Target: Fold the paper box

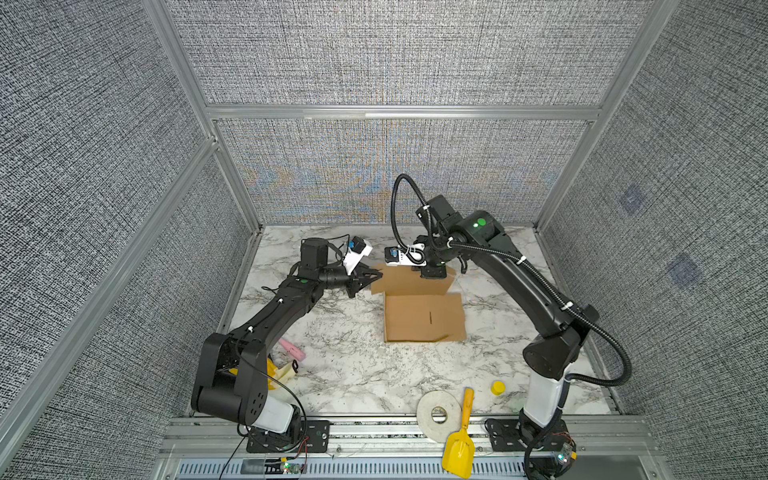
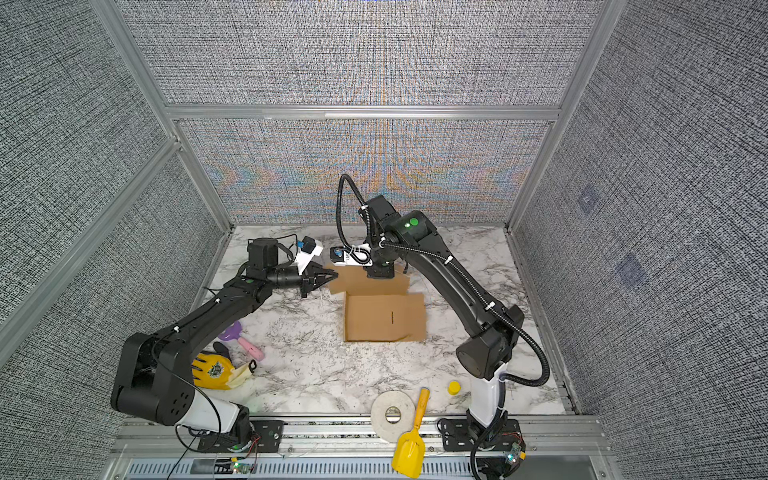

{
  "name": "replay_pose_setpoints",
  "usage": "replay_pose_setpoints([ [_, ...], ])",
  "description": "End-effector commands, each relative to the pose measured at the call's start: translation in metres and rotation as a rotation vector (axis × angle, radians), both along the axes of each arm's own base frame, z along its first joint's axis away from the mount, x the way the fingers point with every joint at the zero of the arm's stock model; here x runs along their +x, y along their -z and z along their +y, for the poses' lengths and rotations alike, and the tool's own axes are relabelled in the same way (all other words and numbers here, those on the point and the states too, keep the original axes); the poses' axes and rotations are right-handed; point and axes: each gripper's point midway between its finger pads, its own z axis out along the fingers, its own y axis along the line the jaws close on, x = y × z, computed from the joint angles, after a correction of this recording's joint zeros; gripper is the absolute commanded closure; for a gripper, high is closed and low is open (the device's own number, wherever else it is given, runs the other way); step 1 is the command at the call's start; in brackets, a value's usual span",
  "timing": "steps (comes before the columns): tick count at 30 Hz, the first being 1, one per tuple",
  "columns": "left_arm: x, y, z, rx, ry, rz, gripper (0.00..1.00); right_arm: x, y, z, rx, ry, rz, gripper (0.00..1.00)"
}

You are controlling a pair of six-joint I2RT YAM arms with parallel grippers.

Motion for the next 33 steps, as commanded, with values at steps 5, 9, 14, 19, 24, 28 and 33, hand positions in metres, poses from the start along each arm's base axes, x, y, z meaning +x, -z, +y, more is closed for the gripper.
replay_pose_setpoints([
  [5,0.011,0.015,0.006,0.041,-0.073,0.016,1.0,-0.014,-0.037,-0.018,0.081,0.065,-0.106,0.61],
  [9,0.01,0.019,0.007,0.054,-0.076,0.006,1.0,-0.028,-0.065,-0.032,0.23,0.166,-0.164,0.52],
  [14,0.025,0.024,0.016,0.102,-0.168,-0.002,1.0,-0.031,-0.081,-0.064,0.532,0.487,-0.241,0.52],
  [19,0.037,0.029,0.024,0.124,-0.25,0.006,1.0,-0.037,-0.051,-0.101,0.796,0.816,-0.203,0.52],
  [24,0.037,0.035,0.025,0.123,-0.263,0.011,1.0,-0.025,0.014,-0.141,0.904,1.165,-0.091,0.57],
  [28,0.036,0.037,0.025,0.117,-0.267,0.018,1.0,-0.009,0.078,-0.145,0.995,1.316,0.167,0.71],
  [33,0.033,0.039,0.026,0.113,-0.267,0.012,1.0,0.014,0.129,-0.14,1.042,1.382,0.396,0.99],
])
